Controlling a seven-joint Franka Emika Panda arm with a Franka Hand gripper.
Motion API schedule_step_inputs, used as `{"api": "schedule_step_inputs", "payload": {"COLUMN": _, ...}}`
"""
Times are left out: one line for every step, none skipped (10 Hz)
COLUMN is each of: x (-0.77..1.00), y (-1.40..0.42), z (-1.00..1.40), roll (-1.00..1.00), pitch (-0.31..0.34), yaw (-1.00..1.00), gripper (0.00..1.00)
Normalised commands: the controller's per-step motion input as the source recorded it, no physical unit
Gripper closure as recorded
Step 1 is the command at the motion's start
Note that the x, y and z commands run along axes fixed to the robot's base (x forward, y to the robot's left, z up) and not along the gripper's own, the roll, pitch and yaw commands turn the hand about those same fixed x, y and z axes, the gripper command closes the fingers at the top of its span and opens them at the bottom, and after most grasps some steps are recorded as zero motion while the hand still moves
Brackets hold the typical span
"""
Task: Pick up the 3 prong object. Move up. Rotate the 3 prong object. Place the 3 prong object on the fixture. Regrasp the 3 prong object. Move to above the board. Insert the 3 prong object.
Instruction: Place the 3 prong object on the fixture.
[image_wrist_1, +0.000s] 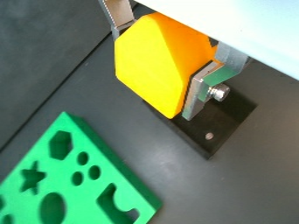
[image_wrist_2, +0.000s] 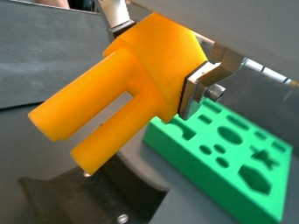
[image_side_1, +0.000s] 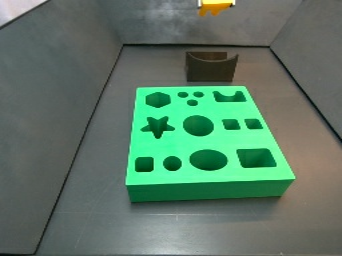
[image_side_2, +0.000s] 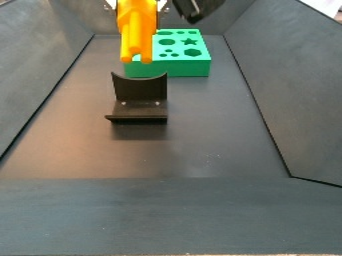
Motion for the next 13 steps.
{"api": "schedule_step_inputs", "payload": {"x": 0.09, "y": 0.05, "z": -0.01, "roll": -0.62, "pitch": 0.143, "yaw": -0.15, "gripper": 1.0}}
{"api": "schedule_step_inputs", "payload": {"x": 0.08, "y": 0.05, "z": -0.01, "roll": -0.45, "pitch": 0.109, "yaw": -0.16, "gripper": 1.0}}
{"api": "schedule_step_inputs", "payload": {"x": 0.07, "y": 0.03, "z": -0.01, "roll": -0.25, "pitch": 0.066, "yaw": -0.15, "gripper": 1.0}}
{"api": "schedule_step_inputs", "payload": {"x": 0.13, "y": 0.13, "z": -1.0, "roll": -1.0, "pitch": 0.136, "yaw": -0.17, "gripper": 1.0}}
{"api": "schedule_step_inputs", "payload": {"x": 0.13, "y": 0.14, "z": -1.0, "roll": -1.0, "pitch": 0.116, "yaw": -0.18, "gripper": 1.0}}
{"api": "schedule_step_inputs", "payload": {"x": 0.15, "y": 0.14, "z": -1.0, "roll": -1.0, "pitch": 0.136, "yaw": -0.19, "gripper": 1.0}}
{"api": "schedule_step_inputs", "payload": {"x": 0.16, "y": 0.14, "z": -1.0, "roll": -0.86, "pitch": 0.122, "yaw": -0.19, "gripper": 1.0}}
{"api": "schedule_step_inputs", "payload": {"x": 0.16, "y": 0.14, "z": -1.0, "roll": -0.69, "pitch": 0.09, "yaw": -0.19, "gripper": 1.0}}
{"api": "schedule_step_inputs", "payload": {"x": 0.17, "y": 0.14, "z": -1.0, "roll": -0.46, "pitch": 0.046, "yaw": -0.18, "gripper": 1.0}}
{"api": "schedule_step_inputs", "payload": {"x": 0.18, "y": 0.14, "z": -1.0, "roll": -0.29, "pitch": 0.025, "yaw": -0.17, "gripper": 1.0}}
{"api": "schedule_step_inputs", "payload": {"x": 0.19, "y": 0.13, "z": -0.97, "roll": -0.19, "pitch": -0.004, "yaw": -0.15, "gripper": 1.0}}
{"api": "schedule_step_inputs", "payload": {"x": 0.15, "y": 0.11, "z": -0.76, "roll": -0.17, "pitch": -0.021, "yaw": -0.13, "gripper": 1.0}}
{"api": "schedule_step_inputs", "payload": {"x": 0.13, "y": 0.1, "z": -0.62, "roll": -0.16, "pitch": -0.029, "yaw": -0.12, "gripper": 1.0}}
